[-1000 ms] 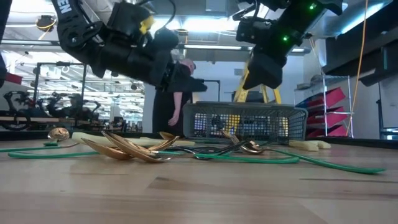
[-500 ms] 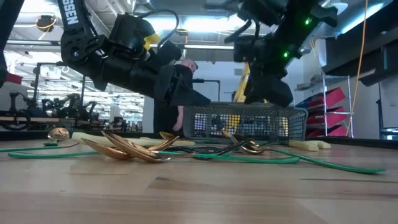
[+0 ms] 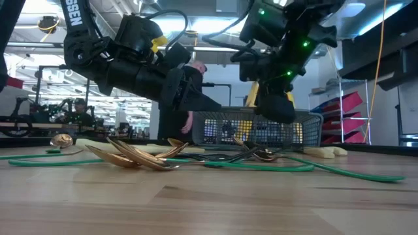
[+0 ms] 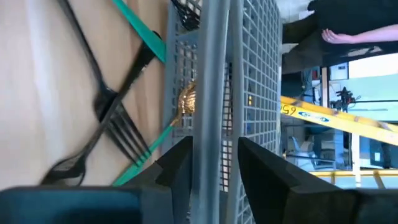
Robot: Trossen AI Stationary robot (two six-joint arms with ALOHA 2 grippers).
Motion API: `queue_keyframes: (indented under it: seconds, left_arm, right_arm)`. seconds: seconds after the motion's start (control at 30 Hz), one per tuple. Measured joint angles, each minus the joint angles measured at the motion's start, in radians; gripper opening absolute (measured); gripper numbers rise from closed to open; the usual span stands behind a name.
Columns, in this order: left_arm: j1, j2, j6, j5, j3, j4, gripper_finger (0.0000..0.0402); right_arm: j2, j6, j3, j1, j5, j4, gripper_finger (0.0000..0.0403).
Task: Sort silverware
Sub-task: Adjust the gray organizer on the table
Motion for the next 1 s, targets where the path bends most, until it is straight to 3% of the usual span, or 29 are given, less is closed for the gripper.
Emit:
queue_keyframes:
  seconds: [0.37,0.53,0.67,0.77,1.0]
  left_arm:
    - [-0.005,0.000,0.001,0.000,0.000,0.000,0.0049]
    - [-0.005,0.000,0.000,0.000,0.000,0.001,0.0049]
    - [-0.005,0.000,0.000,0.000,0.000,0.001,0.0049]
    - [-0.005,0.000,0.001,0.000,0.000,0.000,0.0049]
    - [-0.005,0.000,0.002,0.000,0.000,-0.001,0.0049]
  right_arm:
    - [0.005,-0.007,0.000,-0.033,-0.097,0.001,0.0111]
    - [0.070,-0.036,0.000,-0.037,-0.059,0.018,0.0111]
    - [0.123,-0.044,-0.001,-0.042,0.034,0.052,0.0108]
    - [0.136,-0.047,-0.001,-0.041,0.118,0.060,0.0090]
    - [0.136,-0.035,-0.001,-0.039,0.132,0.066,0.0008]
